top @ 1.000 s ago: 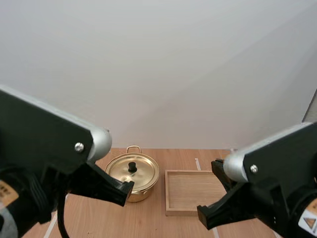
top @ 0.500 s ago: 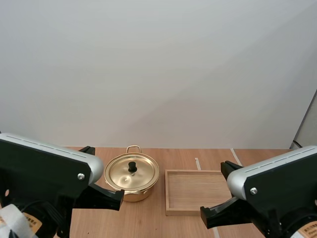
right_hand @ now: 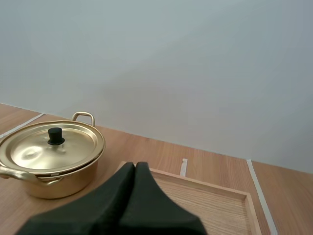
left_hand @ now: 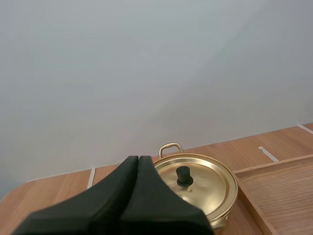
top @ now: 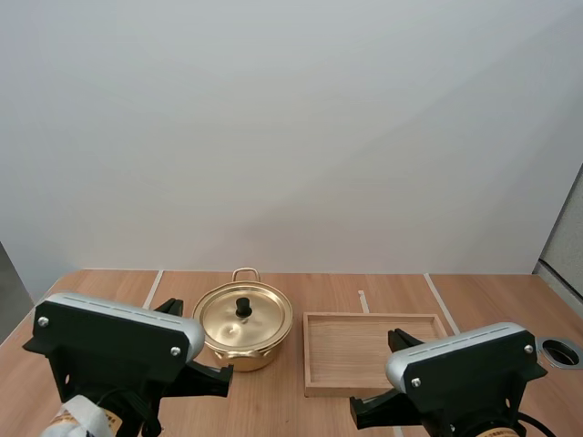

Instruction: Open the lid, put the grape in the pot, and close it

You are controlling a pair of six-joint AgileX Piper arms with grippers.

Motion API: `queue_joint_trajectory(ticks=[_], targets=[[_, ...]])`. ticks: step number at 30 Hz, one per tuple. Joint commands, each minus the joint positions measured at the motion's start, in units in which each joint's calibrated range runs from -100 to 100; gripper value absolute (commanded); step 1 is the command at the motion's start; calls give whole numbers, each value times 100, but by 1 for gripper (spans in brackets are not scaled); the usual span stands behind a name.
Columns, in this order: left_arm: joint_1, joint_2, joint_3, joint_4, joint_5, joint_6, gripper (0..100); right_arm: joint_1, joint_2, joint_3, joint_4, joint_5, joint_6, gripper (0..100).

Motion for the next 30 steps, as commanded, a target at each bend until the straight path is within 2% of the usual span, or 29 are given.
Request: queue_joint_trajectory(ticks=[1,6,11,16,17,23,30], targets=[[119,-125,233,0,-406,-49,0,-116,-41,246,9,-292,1,0],[163,-262,605,-46,-1403,-303,0,-357,-41,679,147,-497,1,0],[163,-279,1012,-46,-1747,-446,0,-397,-41,1033,519,-1178,1,0],[163,-377,1681,-46,-2708,-466,0,-397,-41,1033,526,-546,1,0],[163,-390,1681,-46,-2032,-524,0,-397,-41,1033,526,-546,1,0],[178,-487,1681,-52,-1320,-855,0,-397,-41,1033,402,77,1,0],[206,-545,1681,-52,-347,-1023,0,-444,-41,1033,349,77,1,0]])
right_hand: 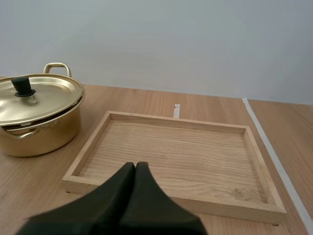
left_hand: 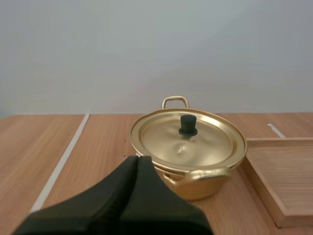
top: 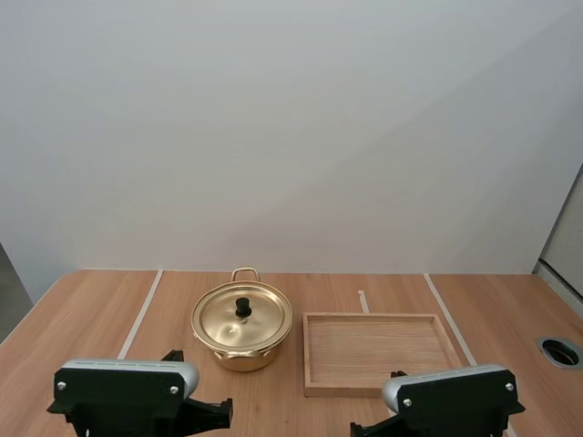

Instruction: Open the lid, put the grape in the pot, and close it

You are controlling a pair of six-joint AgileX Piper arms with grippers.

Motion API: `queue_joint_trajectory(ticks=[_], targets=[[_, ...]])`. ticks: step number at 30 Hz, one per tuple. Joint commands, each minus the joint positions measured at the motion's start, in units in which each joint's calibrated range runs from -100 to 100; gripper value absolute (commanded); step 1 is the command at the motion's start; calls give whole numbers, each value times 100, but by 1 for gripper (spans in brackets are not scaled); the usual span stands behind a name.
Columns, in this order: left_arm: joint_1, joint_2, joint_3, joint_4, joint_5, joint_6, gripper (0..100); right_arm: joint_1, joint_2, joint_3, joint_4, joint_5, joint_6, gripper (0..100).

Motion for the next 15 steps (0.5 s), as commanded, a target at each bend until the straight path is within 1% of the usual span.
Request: queue_joint_trajectory(ticks=[1,9,15], targets=[[18,-47,14,-63,167,-202,0,-29,-41,0,-50,40,-13,0],[32,-47,14,-63,204,-271,0,-29,-41,0,-100,90,-13,0],[32,-47,14,-63,-12,-271,0,-29,-41,0,-100,90,-13,0]])
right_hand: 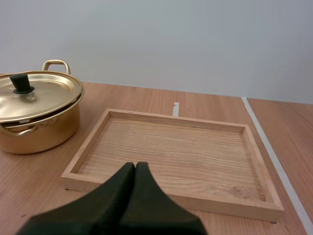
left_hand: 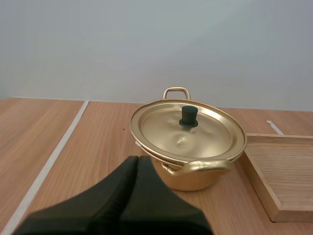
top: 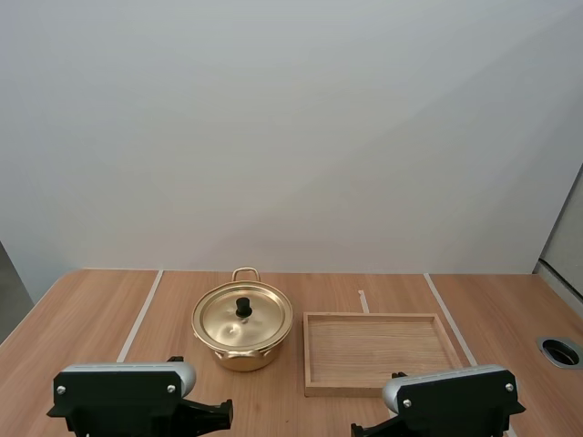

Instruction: Open the lid, put the grape in the pot, and close it

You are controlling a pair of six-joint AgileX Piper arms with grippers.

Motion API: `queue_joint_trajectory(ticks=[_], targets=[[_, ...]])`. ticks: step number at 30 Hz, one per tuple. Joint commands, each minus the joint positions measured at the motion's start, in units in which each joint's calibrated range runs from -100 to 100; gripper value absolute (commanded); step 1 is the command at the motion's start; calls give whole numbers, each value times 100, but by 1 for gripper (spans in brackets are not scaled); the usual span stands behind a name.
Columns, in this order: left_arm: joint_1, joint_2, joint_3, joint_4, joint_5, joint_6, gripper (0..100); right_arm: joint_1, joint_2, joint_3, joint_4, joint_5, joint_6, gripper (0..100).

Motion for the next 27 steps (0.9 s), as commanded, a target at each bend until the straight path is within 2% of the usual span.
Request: queue_joint_trajectory(ticks=[1,27], targets=[[5,-47,14,-63,-178,-61,0,-22,-41,0,-43,21,-13,0],[5,-242,14,-63,-206,-61,0,-22,-41,0,-21,5,-13,0]])
